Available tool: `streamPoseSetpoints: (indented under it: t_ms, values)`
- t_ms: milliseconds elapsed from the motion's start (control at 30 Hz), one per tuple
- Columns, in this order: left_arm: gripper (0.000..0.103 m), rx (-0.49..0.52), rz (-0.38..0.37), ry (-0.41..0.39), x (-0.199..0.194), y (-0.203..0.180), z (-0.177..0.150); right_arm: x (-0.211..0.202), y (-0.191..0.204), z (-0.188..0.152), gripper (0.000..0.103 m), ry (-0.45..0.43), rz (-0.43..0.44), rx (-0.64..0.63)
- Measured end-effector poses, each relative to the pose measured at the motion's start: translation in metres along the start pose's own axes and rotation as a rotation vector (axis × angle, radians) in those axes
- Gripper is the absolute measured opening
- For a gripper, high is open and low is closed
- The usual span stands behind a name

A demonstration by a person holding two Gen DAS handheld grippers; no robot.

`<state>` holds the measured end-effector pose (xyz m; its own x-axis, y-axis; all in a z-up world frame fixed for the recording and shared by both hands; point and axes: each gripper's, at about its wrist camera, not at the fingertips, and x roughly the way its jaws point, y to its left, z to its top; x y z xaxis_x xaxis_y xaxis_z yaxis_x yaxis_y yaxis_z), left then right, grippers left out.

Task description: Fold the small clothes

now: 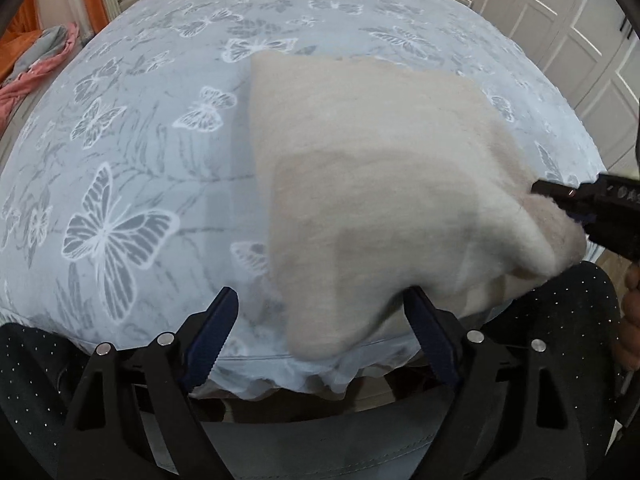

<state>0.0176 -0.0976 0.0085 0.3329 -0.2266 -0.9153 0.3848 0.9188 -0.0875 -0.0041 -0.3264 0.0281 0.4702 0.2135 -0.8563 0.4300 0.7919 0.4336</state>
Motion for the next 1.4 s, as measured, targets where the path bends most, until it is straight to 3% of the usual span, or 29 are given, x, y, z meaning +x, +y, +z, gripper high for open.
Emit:
streamPoseSetpoints:
  t_ms: [67, 100, 133, 167, 200, 267, 333, 400, 500, 567, 600, 667, 733, 800, 1000, 1100, 1133, 1200, 1300, 1367, 1400]
  values:
    - [0.082, 0.015, 0.002, 0.018, 0.006, -0.004, -0.001, -0.005, 0.003, 0.003, 0.038, -0.004, 0.034, 0.004]
    - [0.082, 0.012, 0.002, 0.025, 0.007, -0.005, -0.001, -0.003, 0.004, 0.004, 0.052, -0.002, 0.058, 0.008]
    - [0.082, -0.002, -0.001, 0.035, 0.008, -0.006, -0.002, 0.0, 0.005, 0.004, 0.059, 0.003, 0.063, 0.005]
    - [0.082, -0.012, -0.008, 0.04, 0.008, -0.006, -0.002, 0.008, 0.008, 0.003, 0.06, 0.027, 0.048, -0.015]
    - [0.082, -0.019, -0.019, 0.044, 0.006, -0.007, -0.002, 0.012, 0.01, 0.008, 0.059, 0.052, 0.03, -0.036]
    - [0.082, -0.02, -0.043, 0.033, -0.002, -0.007, -0.002, 0.023, 0.016, 0.006, 0.033, 0.082, 0.009, -0.109]
    - [0.082, -0.025, -0.08, -0.013, -0.022, -0.004, 0.0, 0.011, 0.024, 0.007, 0.024, 0.031, 0.012, -0.147]
    - [0.084, -0.057, -0.124, -0.079, -0.046, 0.004, 0.004, -0.025, 0.027, 0.012, 0.022, -0.08, 0.09, -0.143]
    - [0.086, -0.167, -0.146, -0.101, -0.052, 0.02, 0.011, -0.054, 0.02, 0.013, 0.022, -0.157, 0.131, -0.118]
    - [0.086, -0.222, -0.121, -0.042, -0.032, 0.027, 0.017, -0.032, 0.007, 0.012, 0.022, -0.086, 0.031, -0.118]
    - [0.086, -0.223, -0.092, -0.006, -0.018, 0.026, 0.019, -0.001, -0.004, 0.007, 0.022, 0.026, -0.054, -0.121]
    - [0.087, -0.169, -0.016, 0.04, 0.002, 0.021, 0.022, 0.025, -0.015, -0.002, 0.024, 0.112, -0.085, -0.096]
    - [0.087, -0.13, 0.059, 0.073, 0.018, 0.014, 0.021, 0.01, -0.009, 0.0, 0.024, 0.064, -0.063, -0.094]
    - [0.087, -0.139, 0.061, 0.075, 0.019, 0.014, 0.02, -0.006, 0.0, 0.001, 0.024, 0.022, -0.048, -0.087]
    - [0.088, -0.09, 0.093, 0.061, 0.02, 0.01, 0.02, -0.048, 0.049, -0.012, 0.029, -0.165, -0.127, -0.17]
    - [0.089, -0.103, 0.084, 0.073, 0.022, 0.011, 0.02, -0.034, 0.067, -0.007, 0.026, -0.161, -0.156, -0.272]
    - [0.089, -0.099, 0.087, 0.07, 0.021, 0.012, 0.02, -0.031, 0.068, -0.004, 0.026, -0.159, -0.183, -0.271]
    - [0.089, -0.087, 0.088, 0.07, 0.021, 0.012, 0.019, -0.042, 0.058, -0.003, 0.026, -0.174, -0.158, -0.239]
    - [0.091, -0.099, 0.088, 0.067, 0.023, 0.013, 0.017, -0.039, 0.061, -0.008, 0.026, -0.118, -0.108, -0.258]
    - [0.092, -0.11, 0.092, 0.069, 0.024, 0.012, 0.016, -0.003, 0.064, -0.017, 0.026, 0.028, -0.199, -0.341]
    - [0.092, -0.109, 0.092, 0.08, 0.025, 0.011, 0.016, 0.027, 0.057, -0.024, 0.025, 0.143, -0.26, -0.376]
